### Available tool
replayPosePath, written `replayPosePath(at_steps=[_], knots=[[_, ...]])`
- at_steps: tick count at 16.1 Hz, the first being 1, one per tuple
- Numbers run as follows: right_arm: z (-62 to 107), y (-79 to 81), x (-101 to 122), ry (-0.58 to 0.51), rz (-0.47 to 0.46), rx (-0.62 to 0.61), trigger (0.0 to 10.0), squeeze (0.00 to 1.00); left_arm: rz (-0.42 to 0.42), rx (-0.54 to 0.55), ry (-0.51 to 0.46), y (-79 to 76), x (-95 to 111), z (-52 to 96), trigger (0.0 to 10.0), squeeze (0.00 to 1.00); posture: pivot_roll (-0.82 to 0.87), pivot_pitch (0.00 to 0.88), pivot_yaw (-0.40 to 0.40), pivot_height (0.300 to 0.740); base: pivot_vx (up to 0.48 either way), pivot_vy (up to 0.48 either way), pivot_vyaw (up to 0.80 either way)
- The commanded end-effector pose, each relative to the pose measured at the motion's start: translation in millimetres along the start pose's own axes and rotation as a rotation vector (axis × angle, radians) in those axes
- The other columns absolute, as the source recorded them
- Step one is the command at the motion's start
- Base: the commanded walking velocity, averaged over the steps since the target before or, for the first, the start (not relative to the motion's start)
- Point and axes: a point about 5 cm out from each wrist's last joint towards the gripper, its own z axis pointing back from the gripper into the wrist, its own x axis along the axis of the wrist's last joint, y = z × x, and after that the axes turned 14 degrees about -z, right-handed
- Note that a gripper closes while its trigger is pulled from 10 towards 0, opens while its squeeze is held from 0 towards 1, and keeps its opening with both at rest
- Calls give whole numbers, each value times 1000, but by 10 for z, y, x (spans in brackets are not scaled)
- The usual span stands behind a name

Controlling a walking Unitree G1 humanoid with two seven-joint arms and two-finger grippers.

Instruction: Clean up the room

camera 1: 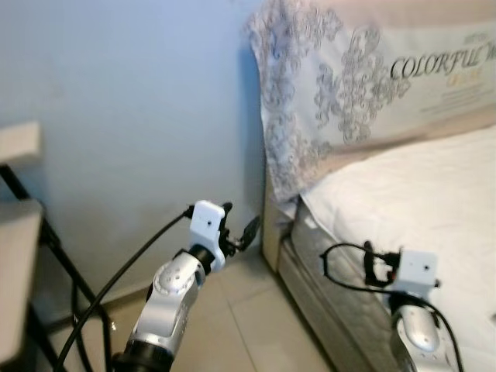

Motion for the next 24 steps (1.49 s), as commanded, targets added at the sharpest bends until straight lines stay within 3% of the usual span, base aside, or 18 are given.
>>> replayPosePath(at_steps=[1,3,5,9,12,15,18,20,23,24], knots=[[21,29,42,-37,6,-6,10000,0,-33,36,41,100,-42,5,10000,0,154,0,42,740,0,0,-738],[51,-15,-20,3,-55,-31,10000,0,25,67,27,132,-42,14,10000,0,153,0,40,740,0,0,-731],[54,16,12,-17,-85,-5,10000,0,-2,38,-11,73,-4,3,10000,0,141,0,45,740,330,-345,-738],[75,12,-2,-17,-71,-14,10000,0,-17,-18,-13,16,7,-40,10000,0,134,0,49,740,372,-299,-744],[87,3,3,-30,-45,-8,10000,0,10,51,34,100,-75,-44,10000,0,128,0,50,740,195,0,-744],[117,-25,93,-106,49,19,10000,0,47,110,29,162,-81,-46,10000,0,130,0,42,740,0,0,-744],[80,-52,129,-103,24,-6,10000,0,69,97,-14,140,-44,-50,10000,0,128,0,32,740,0,-292,-744],[58,17,162,-123,55,35,10000,0,75,89,-35,119,-22,-62,10000,0,126,0,35,740,161,-384,-741],[13,61,188,-131,41,41,10000,0,67,97,-30,131,-33,-67,10000,0,129,0,37,740,441,0,-744],[14,46,173,-115,24,31,10000,0,37,132,12,160,-73,-76,10000,0,130,0,34,740,0,0,-744]])
